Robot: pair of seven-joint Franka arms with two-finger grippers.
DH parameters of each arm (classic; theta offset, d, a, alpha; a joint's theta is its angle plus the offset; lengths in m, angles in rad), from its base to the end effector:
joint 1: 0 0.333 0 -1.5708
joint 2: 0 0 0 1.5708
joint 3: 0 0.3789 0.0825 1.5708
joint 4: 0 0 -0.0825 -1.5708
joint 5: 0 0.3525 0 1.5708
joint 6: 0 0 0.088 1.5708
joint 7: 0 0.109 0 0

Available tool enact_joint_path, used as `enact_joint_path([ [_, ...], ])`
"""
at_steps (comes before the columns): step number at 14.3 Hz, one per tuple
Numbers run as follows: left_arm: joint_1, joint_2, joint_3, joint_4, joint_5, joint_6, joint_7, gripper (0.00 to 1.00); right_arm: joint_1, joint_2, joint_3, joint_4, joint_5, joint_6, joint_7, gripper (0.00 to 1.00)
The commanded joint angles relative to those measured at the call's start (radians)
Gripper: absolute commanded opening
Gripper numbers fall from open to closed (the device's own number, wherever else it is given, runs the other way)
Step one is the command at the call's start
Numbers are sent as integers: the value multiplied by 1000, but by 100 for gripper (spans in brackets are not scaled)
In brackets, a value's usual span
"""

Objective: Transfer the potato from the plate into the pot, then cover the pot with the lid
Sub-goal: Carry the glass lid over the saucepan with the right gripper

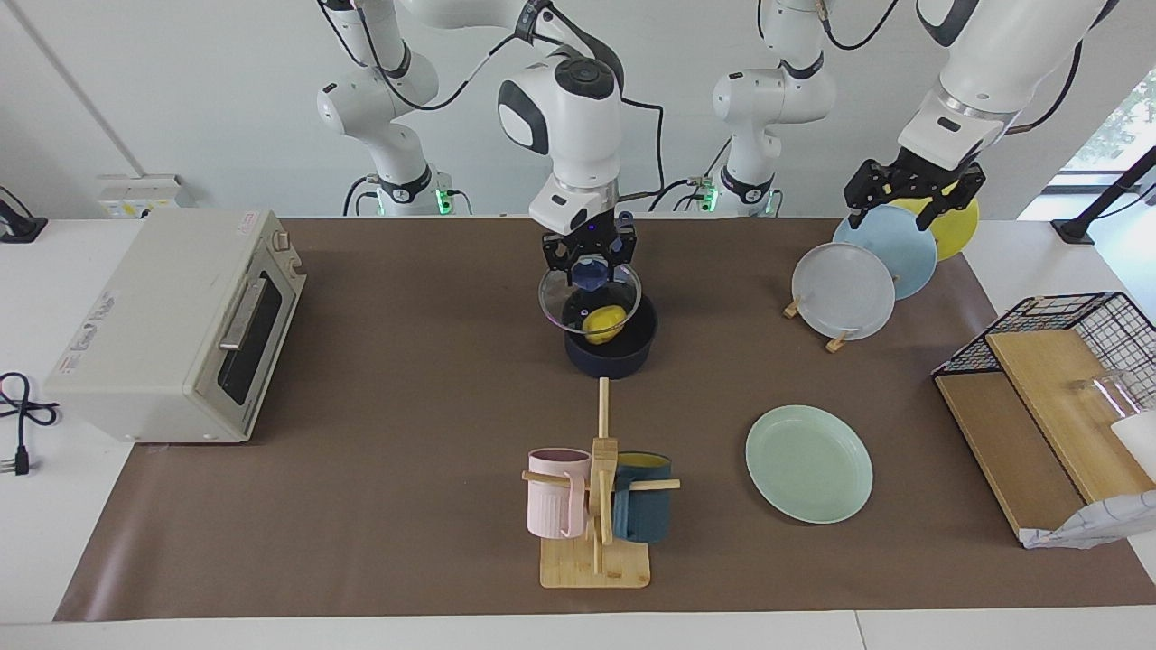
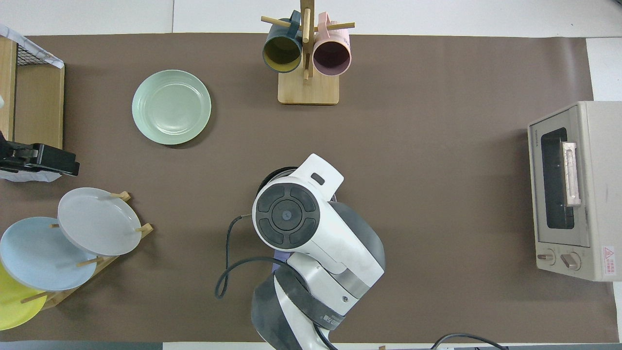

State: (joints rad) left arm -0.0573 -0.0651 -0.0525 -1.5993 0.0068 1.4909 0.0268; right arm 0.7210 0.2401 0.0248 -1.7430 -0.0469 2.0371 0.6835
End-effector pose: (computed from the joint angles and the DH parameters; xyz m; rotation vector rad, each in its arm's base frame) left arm 0.4872 -0.0541 0.6991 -3.1216 0.2126 0.0672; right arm 0.4583 0.4176 0.5117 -3.1295 -0.1274 -0.1016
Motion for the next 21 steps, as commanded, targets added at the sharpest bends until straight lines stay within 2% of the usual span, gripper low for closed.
enact_joint_path([
  [1,-12,-7,11,-7,5,25,9,100,26,57,-5,62,-24,3,37,0],
  [6,1,39,5,10,4,42,-2,100,25,84,-5,65,-31,31,41,0],
  [9,-4,10,2,-2,4,46,-1,100,15,87,-5,62,-31,43,39,0],
  [18,-9,4,2,-4,4,42,-4,100,15,110,-5,60,-28,64,41,0],
  [19,-10,2,3,-4,4,42,-1,100,17,111,-5,57,-28,64,41,3],
  [20,-10,-1,3,-4,4,42,2,100,17,111,-5,56,-28,66,41,14],
  [21,-9,-1,3,-4,4,42,2,100,15,111,-5,57,-28,64,41,32],
])
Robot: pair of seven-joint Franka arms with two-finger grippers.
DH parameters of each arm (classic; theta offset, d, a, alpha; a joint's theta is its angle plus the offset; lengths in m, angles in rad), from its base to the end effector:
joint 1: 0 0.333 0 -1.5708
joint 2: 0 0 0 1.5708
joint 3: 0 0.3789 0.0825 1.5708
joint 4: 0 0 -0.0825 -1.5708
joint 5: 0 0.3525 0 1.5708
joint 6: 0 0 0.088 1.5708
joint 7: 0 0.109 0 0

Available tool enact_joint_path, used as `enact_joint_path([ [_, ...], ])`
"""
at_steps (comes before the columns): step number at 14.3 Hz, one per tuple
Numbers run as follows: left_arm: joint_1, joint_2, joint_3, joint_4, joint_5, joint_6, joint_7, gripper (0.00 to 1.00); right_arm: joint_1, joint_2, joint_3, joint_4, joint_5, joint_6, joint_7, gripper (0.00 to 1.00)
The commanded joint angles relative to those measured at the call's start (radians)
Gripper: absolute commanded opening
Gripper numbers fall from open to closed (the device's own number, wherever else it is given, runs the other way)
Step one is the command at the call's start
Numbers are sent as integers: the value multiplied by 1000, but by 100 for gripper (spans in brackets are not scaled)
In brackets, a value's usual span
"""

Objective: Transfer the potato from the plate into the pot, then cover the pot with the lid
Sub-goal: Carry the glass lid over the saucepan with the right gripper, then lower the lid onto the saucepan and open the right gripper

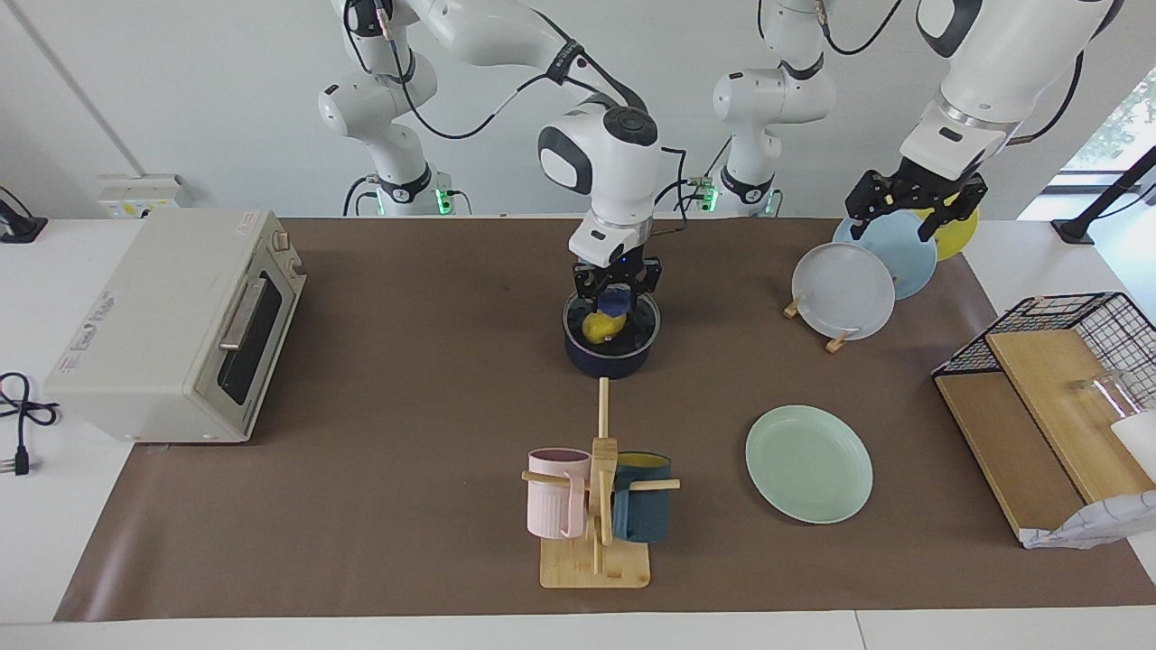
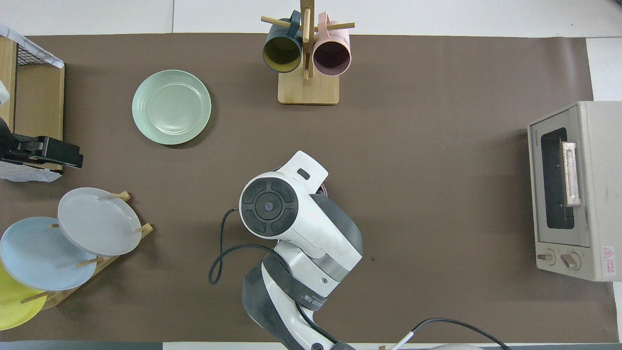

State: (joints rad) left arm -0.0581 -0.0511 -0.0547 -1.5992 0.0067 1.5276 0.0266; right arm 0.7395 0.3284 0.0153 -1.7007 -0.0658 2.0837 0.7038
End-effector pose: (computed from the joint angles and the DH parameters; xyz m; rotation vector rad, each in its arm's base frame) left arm 0.4962 -0.0564 0.6953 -3.1235 0.2176 0.0315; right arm 0.4743 0.4397 0.4791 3.1335 0.1266 0.1196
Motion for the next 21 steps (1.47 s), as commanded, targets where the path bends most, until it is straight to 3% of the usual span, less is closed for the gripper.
enact_joint_path([
  [1,-6,-15,6,-4,4,5,3,100,-5,23,3,16,-9,16,20,66],
  [2,-2,-15,6,-4,4,5,1,100,-6,23,3,18,-12,9,20,100],
  [5,3,-16,7,-4,4,-1,-1,100,-21,15,-8,65,-14,-43,13,100],
  [9,3,-36,9,-5,4,-7,-1,100,-153,-23,-3,234,4,-252,-100,100],
  [13,3,-62,9,-40,4,-4,-5,100,-374,-155,-8,214,40,-398,-418,100],
  [17,3,-62,6,-42,4,-9,6,100,-567,-331,-14,70,41,-461,-630,100],
  [21,3,-62,9,-41,4,-1,7,100,-647,-367,-21,53,21,-557,-655,100],
])
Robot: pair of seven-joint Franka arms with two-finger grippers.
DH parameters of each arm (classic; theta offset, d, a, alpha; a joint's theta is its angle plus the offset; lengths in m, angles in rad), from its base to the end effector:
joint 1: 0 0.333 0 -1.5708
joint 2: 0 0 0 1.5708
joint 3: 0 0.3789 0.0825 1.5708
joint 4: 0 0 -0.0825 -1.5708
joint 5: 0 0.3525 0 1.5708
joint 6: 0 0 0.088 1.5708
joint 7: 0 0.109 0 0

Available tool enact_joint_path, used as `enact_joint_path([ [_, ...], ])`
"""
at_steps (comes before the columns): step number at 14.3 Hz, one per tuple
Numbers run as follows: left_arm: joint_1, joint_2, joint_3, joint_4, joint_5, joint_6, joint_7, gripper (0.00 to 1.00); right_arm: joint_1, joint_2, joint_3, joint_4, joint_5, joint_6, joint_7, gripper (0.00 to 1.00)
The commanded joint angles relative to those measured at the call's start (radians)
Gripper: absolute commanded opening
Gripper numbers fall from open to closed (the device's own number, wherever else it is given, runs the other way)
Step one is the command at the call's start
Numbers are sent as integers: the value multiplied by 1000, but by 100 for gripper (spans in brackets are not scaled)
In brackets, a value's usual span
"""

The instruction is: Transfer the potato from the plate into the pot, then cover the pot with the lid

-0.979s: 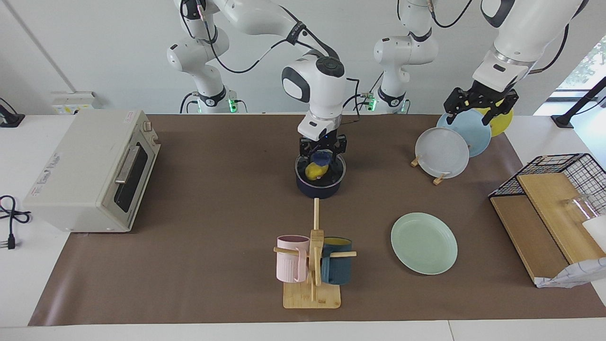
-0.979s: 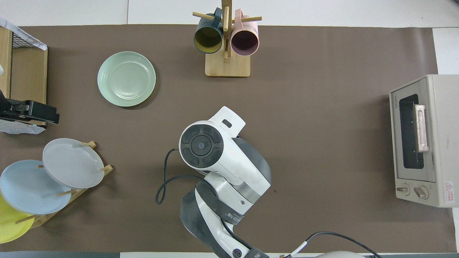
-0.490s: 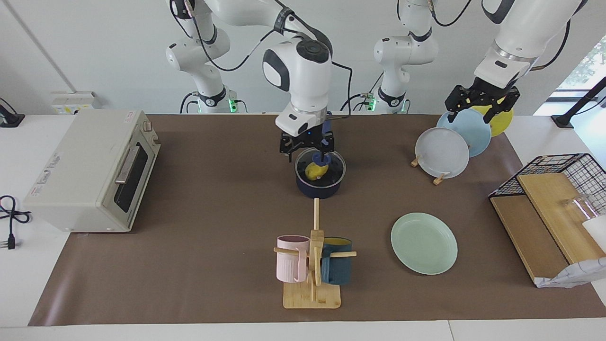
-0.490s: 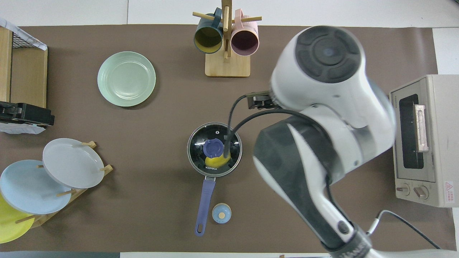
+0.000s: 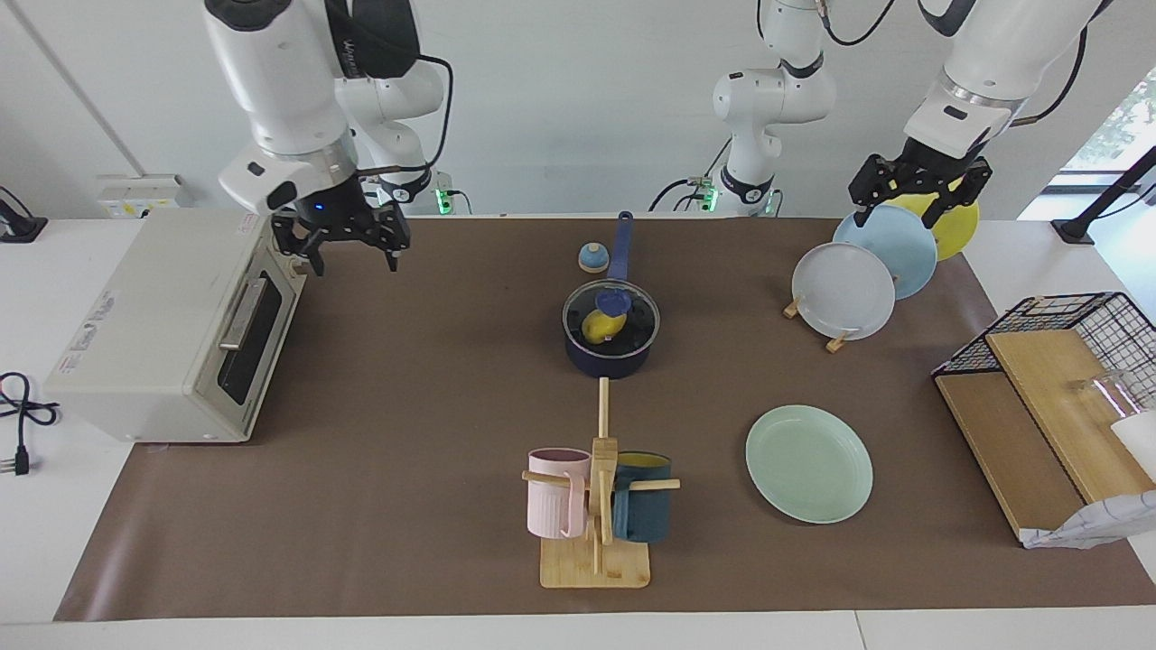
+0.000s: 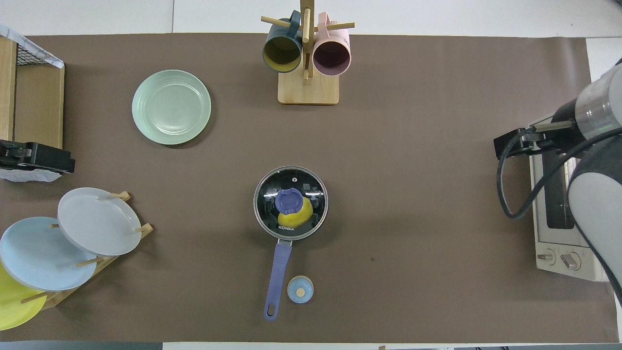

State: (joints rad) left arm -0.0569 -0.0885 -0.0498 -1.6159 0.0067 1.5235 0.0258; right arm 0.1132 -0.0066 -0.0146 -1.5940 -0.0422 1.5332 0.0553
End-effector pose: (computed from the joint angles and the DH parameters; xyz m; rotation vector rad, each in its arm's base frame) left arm 0.4821 -0.0524 0.7060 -3.1235 0.2064 0.0056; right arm 0.5138 0.0460 0.6756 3.0937 0.0663 -0.0786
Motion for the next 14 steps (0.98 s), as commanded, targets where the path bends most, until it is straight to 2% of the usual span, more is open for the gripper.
enact_joint_path([
  [1,0,-25,2,-24,4,4,6,100,-35,-39,10,-78,-2,-1,-6,100],
  [14,2,-25,4,-24,2,-2,8,100,-81,-32,-13,-27,10,-33,-29,100],
])
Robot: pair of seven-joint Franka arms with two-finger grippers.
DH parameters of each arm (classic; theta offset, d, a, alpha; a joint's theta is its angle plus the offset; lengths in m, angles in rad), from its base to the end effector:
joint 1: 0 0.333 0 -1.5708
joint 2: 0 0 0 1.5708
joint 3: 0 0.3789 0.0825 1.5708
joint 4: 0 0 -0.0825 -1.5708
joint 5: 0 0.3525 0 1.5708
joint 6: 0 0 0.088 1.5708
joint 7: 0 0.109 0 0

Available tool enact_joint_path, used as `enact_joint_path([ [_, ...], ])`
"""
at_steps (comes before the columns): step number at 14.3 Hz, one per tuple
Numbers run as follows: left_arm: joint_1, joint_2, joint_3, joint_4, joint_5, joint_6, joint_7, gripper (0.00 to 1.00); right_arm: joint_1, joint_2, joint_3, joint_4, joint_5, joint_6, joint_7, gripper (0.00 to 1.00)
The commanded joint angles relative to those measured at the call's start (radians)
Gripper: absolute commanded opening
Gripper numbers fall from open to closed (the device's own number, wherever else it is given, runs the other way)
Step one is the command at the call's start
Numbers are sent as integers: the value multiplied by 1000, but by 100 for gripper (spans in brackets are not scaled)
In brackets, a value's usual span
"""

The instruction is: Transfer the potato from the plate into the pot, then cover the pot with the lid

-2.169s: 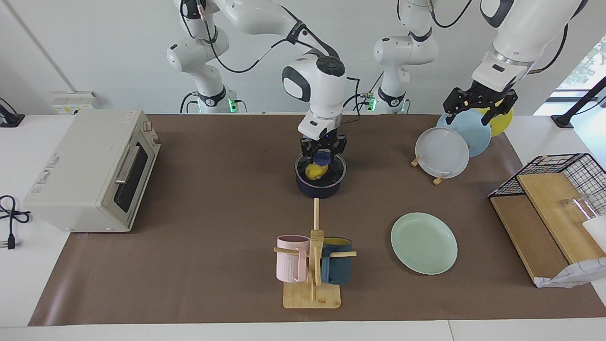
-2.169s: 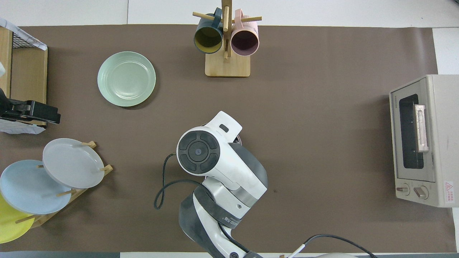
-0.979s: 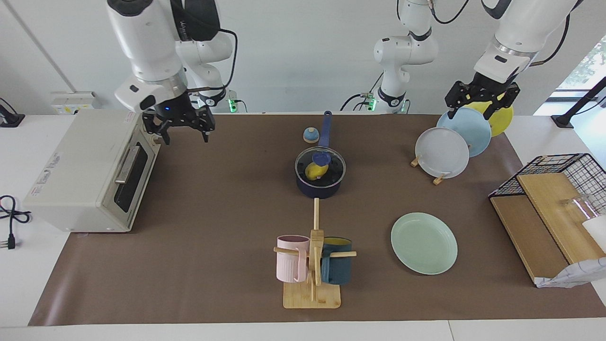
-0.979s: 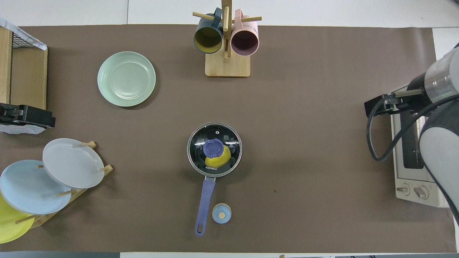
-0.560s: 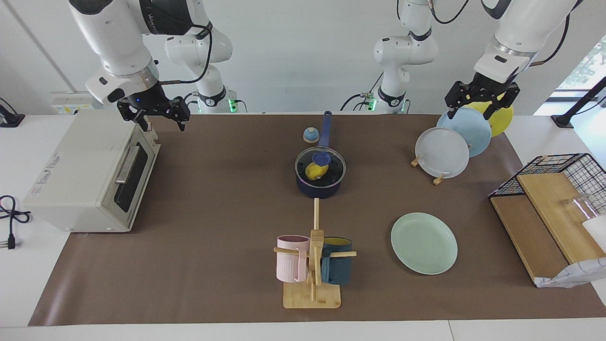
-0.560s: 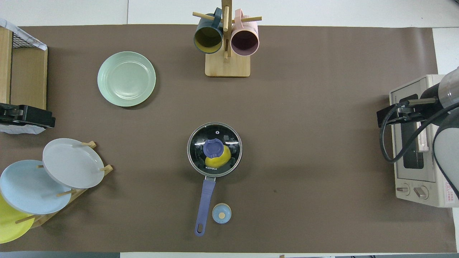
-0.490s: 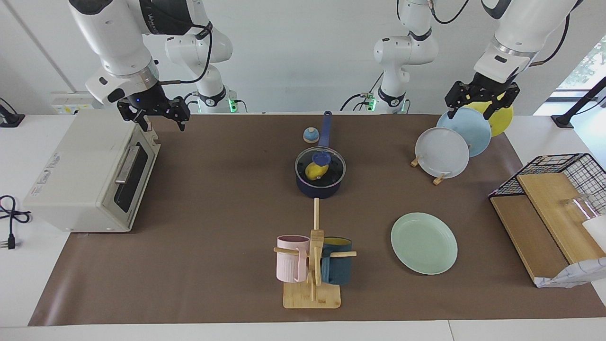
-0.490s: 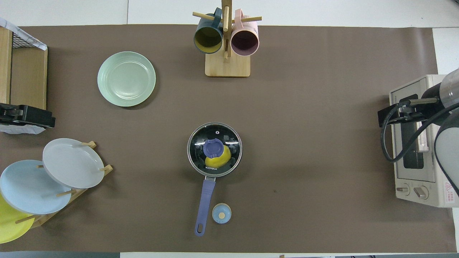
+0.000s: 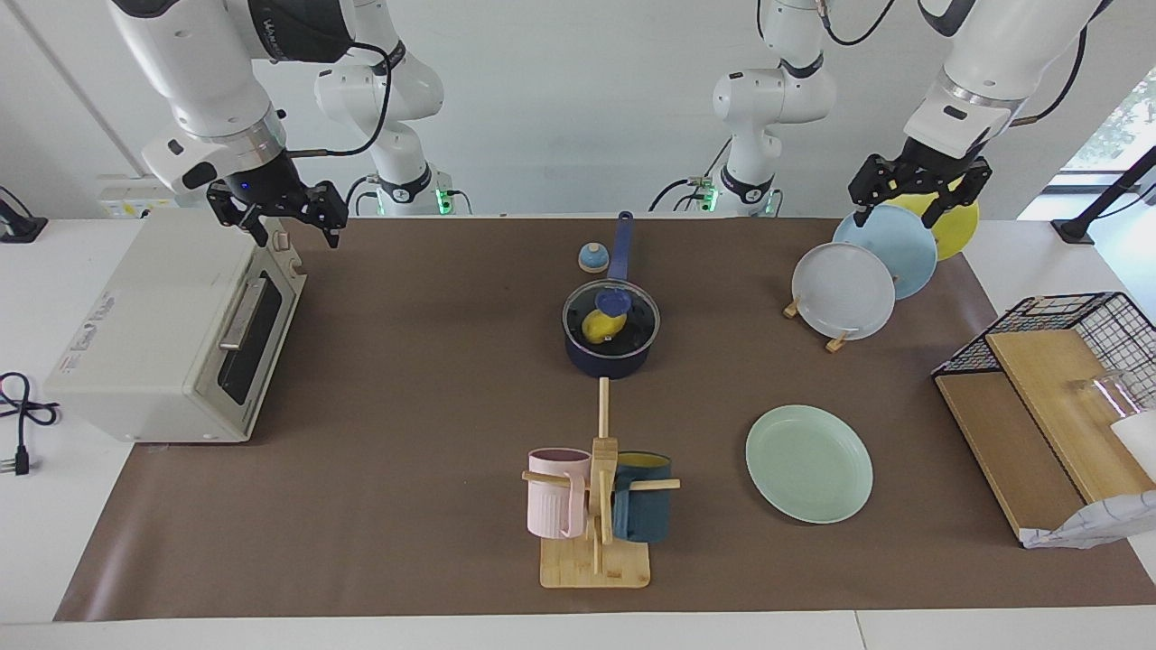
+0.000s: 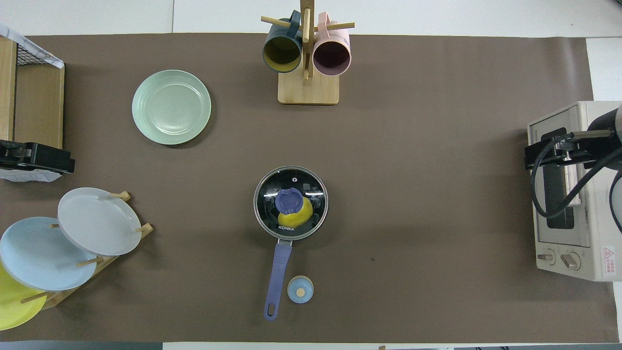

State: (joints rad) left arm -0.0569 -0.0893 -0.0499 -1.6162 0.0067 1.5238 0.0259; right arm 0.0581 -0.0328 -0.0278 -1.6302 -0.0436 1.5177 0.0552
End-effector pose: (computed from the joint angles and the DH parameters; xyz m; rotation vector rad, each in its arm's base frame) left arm 0.4818 -0.0525 0.7063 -3.1235 0.2067 0.0043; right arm 0.5036 0.0100 0.6719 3.0930 -0.0393 -0.1204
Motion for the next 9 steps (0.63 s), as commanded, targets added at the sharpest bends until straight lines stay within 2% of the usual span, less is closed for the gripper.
enact_joint_path([
  [1,2,-24,4,-22,2,-2,8,100,-38,-6,-1,12,11,-17,-58,100],
  [9,2,-23,7,-16,2,-5,6,100,-50,-6,-12,17,11,-22,-80,100],
])
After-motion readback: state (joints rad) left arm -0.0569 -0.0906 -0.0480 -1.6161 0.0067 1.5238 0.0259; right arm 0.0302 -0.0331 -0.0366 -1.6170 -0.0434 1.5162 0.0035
